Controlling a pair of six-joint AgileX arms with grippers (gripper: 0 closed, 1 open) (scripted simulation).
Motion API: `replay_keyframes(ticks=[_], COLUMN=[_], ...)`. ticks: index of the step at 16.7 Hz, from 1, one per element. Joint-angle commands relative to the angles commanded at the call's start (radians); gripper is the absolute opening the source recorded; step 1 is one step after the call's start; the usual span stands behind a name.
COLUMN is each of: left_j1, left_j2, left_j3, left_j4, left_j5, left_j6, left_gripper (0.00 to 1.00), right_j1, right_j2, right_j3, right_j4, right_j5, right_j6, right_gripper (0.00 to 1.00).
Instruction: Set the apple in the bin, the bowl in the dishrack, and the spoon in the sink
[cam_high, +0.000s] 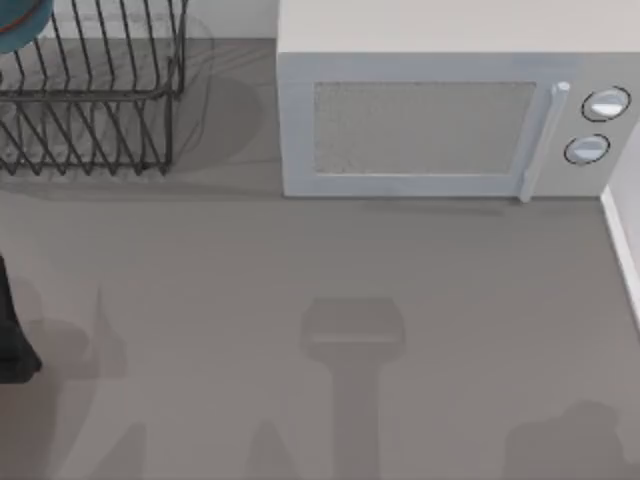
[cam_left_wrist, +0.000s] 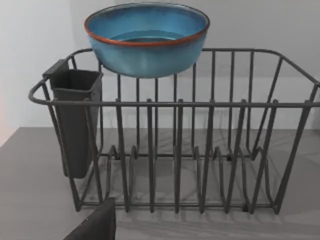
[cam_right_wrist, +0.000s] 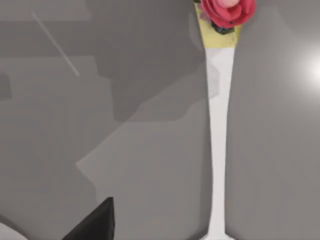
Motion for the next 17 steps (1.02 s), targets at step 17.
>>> replay_keyframes(ticks=[17], left_j1=[0.0], left_j2=[0.0], left_j3=[0.0], left_j4=[0.0], left_j5=[0.0], left_j6=[0.0], left_gripper=[1.0], right_j1=[-0.009], right_j2=[0.231], right_j3=[-0.167], right_j4=[0.345], right_j5=[0.0], right_j6=[-0.039], right_gripper=[1.0])
